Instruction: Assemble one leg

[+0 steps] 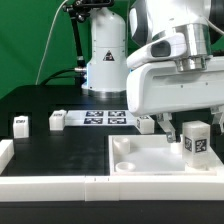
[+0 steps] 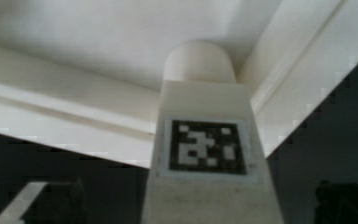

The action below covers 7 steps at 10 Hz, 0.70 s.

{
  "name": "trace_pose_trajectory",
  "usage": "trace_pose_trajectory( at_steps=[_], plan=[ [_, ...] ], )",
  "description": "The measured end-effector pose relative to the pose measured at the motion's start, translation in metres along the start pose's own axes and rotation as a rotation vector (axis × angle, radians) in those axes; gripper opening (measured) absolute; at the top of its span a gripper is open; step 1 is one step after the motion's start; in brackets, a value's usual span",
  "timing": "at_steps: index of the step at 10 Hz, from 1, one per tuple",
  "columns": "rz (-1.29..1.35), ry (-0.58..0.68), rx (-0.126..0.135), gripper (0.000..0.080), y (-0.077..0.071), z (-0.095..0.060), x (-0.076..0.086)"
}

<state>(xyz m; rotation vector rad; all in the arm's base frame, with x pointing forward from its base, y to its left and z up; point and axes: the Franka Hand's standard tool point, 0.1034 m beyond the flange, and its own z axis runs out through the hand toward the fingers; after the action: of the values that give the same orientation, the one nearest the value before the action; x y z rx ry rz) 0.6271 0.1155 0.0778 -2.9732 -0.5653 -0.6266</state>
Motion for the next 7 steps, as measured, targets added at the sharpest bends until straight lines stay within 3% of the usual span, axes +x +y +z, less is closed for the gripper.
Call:
trace_pose_trajectory(
  at_steps=[3, 4, 7],
  plan=[
    [-0.002, -0.052, 0.014, 0.0649, -0.003, 0.004, -0.006],
    [0.006, -0.154, 0.036, 0.0649, -0.002, 0.007, -0.014],
    [0.025, -0.391, 0.089, 0.0649, -0.006, 0.002, -0.009]
  ],
)
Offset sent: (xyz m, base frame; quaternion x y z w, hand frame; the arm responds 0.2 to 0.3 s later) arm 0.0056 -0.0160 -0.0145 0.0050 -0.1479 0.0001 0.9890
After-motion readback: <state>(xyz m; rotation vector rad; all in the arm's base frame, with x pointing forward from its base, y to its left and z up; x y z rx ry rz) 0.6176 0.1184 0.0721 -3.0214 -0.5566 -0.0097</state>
